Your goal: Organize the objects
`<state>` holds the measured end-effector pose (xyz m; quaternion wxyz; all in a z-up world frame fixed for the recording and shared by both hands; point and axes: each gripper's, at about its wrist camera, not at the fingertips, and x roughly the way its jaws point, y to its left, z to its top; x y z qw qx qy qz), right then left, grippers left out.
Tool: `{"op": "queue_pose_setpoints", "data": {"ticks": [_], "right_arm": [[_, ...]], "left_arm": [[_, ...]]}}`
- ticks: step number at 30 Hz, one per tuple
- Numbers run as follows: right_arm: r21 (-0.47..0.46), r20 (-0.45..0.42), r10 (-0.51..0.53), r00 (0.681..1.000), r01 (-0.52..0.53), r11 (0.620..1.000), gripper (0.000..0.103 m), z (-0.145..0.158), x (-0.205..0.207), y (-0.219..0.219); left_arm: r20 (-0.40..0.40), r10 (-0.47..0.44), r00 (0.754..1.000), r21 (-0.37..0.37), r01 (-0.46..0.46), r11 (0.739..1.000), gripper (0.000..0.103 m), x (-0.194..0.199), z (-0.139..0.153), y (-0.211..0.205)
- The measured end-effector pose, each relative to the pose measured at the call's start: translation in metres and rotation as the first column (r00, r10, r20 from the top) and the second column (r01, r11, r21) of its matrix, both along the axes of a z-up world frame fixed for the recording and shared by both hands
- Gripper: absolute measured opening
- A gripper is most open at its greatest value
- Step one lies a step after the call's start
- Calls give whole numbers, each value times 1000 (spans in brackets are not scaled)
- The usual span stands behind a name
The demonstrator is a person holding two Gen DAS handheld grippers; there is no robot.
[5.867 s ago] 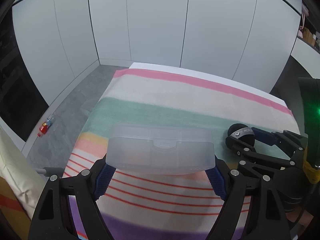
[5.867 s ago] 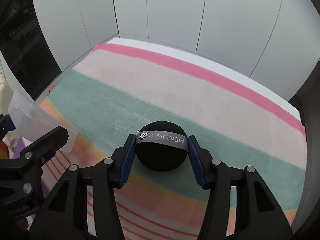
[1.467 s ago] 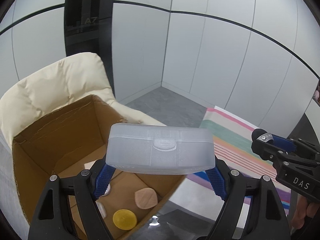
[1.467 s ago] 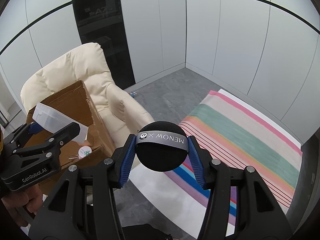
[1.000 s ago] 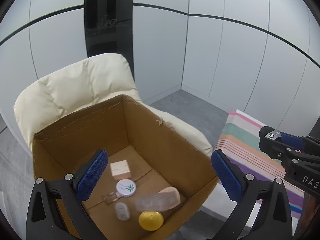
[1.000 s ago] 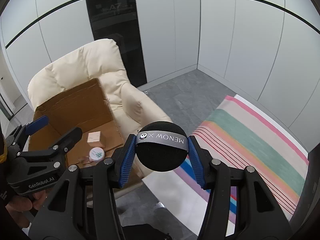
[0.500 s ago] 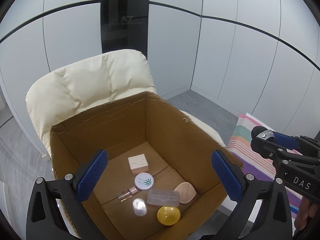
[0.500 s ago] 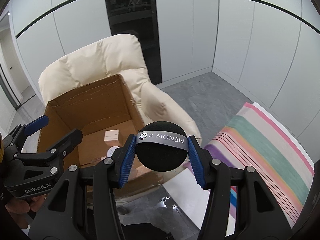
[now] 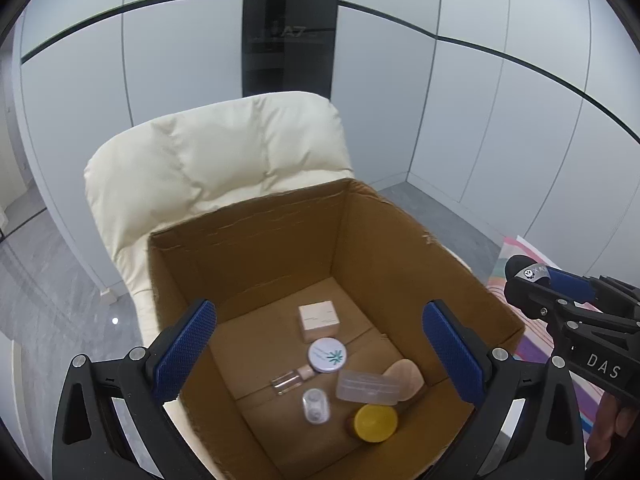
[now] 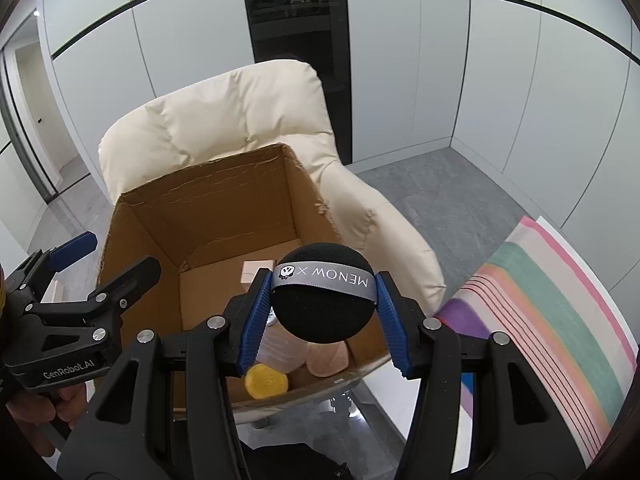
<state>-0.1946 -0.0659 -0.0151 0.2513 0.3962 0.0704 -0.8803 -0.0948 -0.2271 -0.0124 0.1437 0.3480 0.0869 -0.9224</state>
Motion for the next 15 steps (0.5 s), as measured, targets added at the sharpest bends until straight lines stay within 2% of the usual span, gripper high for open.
{"op": "queue_pose_setpoints", "data": {"ticks": [4,6,11,14,15], "right_arm": [[-8,-7,2,1000,-2,1000,61,1,1,-8],[-13,-10,-1,1000,1,1000,74,2,1,-10],[-15,-12,-13,1000,12,1000,85,2,0,-12],[3,-8,-24,1000,24,1000,88,1,-2,-10],[10,-5,-30,1000,30,1000,94,1,-3,-9]], "left_arm": [[4,23,1000,6,-23,1000,103,5,-1,-13],[4,32,999,7,-32,999,103,6,-1,-17],[1,43,999,7,-43,999,103,8,-1,-22],[2,41,999,2,-41,999,103,7,-1,-20],[3,39,999,2,-39,999,103,6,-2,-19]]}}
